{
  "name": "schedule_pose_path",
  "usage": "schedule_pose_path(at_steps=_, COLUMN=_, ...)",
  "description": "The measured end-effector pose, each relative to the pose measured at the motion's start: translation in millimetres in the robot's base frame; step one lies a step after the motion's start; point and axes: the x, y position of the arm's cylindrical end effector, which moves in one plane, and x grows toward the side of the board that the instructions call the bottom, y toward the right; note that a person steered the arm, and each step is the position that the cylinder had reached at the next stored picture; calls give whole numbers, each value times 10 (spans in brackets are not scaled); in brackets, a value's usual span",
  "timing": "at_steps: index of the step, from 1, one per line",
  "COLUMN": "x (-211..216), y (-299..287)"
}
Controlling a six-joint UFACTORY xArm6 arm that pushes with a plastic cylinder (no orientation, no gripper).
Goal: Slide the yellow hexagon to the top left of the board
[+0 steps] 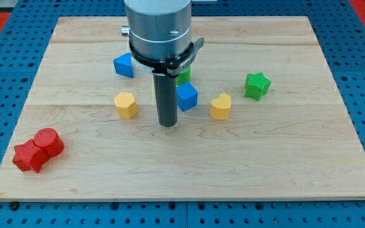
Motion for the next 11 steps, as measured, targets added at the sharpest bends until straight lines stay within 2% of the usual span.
schedule_pose_path(at_steps=2, x=-139, y=-516)
schedule_pose_path(at_steps=4, x=-448, y=-625)
schedule_pose_path(at_steps=9, x=-492, y=-1534)
schedule_pose_path(at_steps=11, x=-929, y=-1673)
